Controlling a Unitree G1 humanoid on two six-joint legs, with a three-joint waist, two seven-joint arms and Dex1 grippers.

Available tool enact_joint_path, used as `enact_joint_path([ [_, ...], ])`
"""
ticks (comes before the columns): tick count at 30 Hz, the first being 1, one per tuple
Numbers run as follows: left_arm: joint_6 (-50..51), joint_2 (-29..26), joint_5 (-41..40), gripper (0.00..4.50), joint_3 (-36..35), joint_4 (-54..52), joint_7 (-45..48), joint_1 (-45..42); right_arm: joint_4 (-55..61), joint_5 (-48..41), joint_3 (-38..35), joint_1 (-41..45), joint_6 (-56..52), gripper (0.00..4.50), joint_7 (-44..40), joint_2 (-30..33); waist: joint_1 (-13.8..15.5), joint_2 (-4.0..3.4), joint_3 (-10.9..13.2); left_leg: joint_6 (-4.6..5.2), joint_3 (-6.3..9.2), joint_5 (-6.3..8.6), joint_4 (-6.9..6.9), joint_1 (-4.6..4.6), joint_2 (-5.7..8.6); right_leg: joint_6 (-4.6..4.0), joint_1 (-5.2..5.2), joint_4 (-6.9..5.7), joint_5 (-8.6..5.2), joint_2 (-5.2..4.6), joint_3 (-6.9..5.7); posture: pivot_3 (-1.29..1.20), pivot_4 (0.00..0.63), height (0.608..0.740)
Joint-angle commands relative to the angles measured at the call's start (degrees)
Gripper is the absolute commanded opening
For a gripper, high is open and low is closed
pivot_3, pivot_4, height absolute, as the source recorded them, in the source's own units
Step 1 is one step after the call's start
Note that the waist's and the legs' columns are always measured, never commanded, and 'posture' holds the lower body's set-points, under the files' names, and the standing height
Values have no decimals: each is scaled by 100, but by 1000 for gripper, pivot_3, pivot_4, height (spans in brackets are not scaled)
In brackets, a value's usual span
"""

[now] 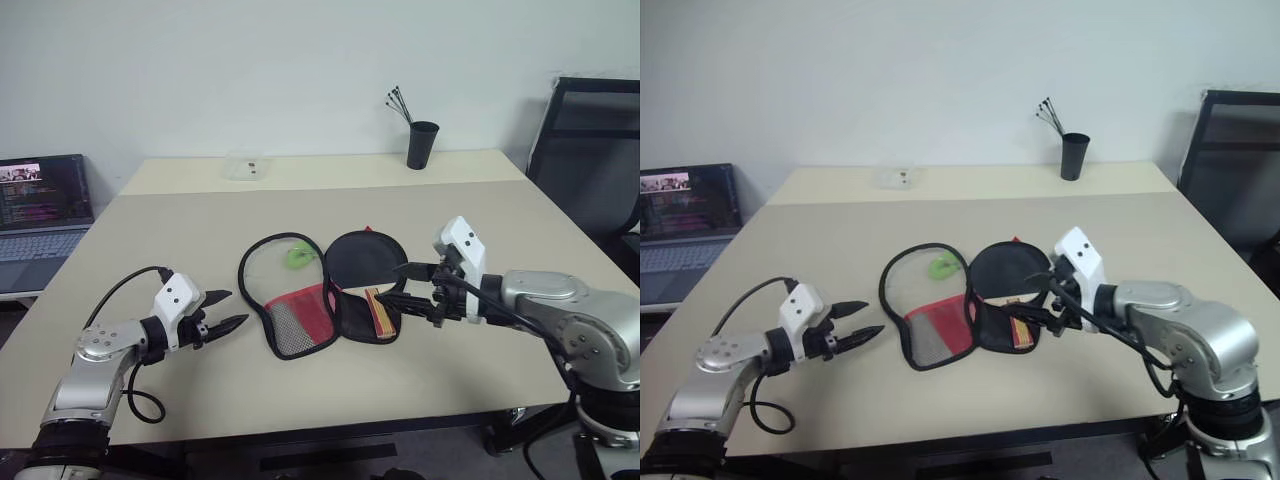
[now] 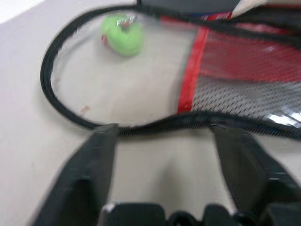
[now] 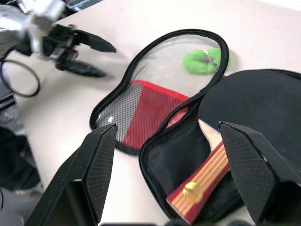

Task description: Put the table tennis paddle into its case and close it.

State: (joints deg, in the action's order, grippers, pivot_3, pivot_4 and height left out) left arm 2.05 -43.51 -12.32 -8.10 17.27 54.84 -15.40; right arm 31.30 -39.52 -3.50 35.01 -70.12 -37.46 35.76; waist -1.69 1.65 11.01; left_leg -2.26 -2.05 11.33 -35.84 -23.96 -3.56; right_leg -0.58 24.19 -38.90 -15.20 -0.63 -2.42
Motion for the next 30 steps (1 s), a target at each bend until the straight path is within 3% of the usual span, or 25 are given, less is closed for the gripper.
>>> enact_joint_path([
  [1, -157, -83, 240, 1763, 21, 300, -196, -161, -14, -59, -161, 128, 322, 3760, -106, 136, 5, 1, 0, 0, 0, 0, 0, 0, -1, 0, 0, 0, 0, 0, 0, 0, 150, 740],
  [6, -250, -10, 355, 28, 119, 662, -215, -308, -70, -62, -111, 111, 474, 3760, -63, 178, 20, 3, 1, 0, -2, 0, -1, -4, -3, 0, 0, 1, 0, -5, 2, 0, 150, 740],
  [16, -349, 735, 357, 28, 401, 964, -315, -989, -89, -78, -33, 22, 621, 3760, -94, 230, 75, 4, 0, 0, -6, 0, -7, -4, 5, 0, -3, -3, 2, -11, 3, 0, 150, 740],
  [27, -14, 1212, 123, 28, 747, -163, -62, -2256, -232, -47, -376, -284, 752, 3760, -280, 869, 156, 16, 7, -1, -7, 0, -14, -8, 14, 0, -3, -3, 3, 23, 6, 0, 150, 740],
  [30, 34, 1565, 106, 28, 977, -118, -26, -2544, -272, -58, -473, -346, 782, 3760, -314, 998, 155, 16, 7, -1, -11, 0, -13, -5, 24, 0, -3, -2, 3, 29, 10, 0, 150, 740],
])
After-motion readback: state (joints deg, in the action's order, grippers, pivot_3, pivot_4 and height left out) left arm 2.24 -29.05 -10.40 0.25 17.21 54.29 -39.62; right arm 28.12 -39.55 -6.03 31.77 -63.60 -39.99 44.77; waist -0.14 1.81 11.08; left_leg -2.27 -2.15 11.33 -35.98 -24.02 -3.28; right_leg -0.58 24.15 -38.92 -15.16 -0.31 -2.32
